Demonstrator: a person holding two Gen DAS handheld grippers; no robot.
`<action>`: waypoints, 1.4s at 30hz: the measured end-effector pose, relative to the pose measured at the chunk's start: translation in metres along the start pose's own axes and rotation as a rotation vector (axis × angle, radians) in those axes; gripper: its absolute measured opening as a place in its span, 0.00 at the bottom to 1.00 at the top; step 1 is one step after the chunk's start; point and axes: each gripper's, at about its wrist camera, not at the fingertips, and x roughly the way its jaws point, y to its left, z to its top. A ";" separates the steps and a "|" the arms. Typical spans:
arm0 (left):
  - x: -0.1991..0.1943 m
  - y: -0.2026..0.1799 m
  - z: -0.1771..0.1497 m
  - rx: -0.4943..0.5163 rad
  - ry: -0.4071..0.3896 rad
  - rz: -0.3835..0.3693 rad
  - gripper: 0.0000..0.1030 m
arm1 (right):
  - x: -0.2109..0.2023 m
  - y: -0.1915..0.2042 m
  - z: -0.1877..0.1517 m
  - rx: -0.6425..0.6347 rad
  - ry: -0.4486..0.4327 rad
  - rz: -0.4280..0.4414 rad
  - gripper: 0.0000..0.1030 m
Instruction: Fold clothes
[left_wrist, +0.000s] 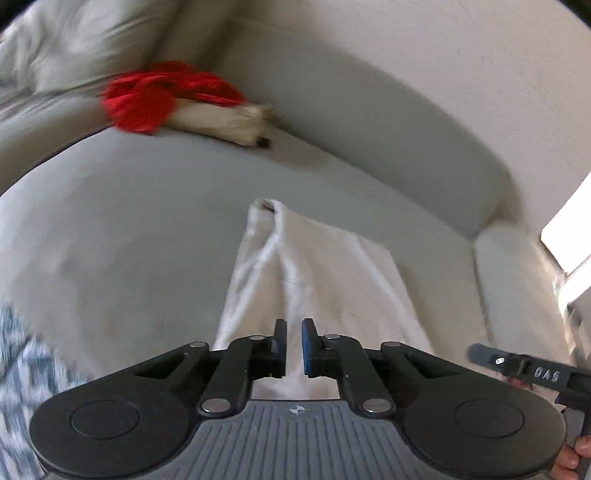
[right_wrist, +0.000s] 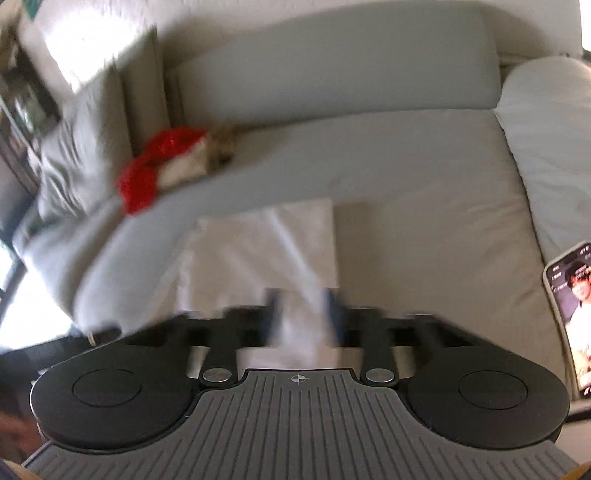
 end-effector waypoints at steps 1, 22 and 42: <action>0.010 0.000 -0.001 0.006 0.036 0.042 0.04 | 0.010 0.002 -0.004 -0.031 0.022 0.017 0.13; 0.045 -0.051 0.019 0.187 -0.062 0.067 0.07 | 0.051 -0.017 0.025 -0.087 0.010 0.137 0.19; 0.131 -0.023 0.086 -0.006 -0.010 0.021 0.14 | 0.172 -0.036 0.081 0.096 -0.002 0.212 0.18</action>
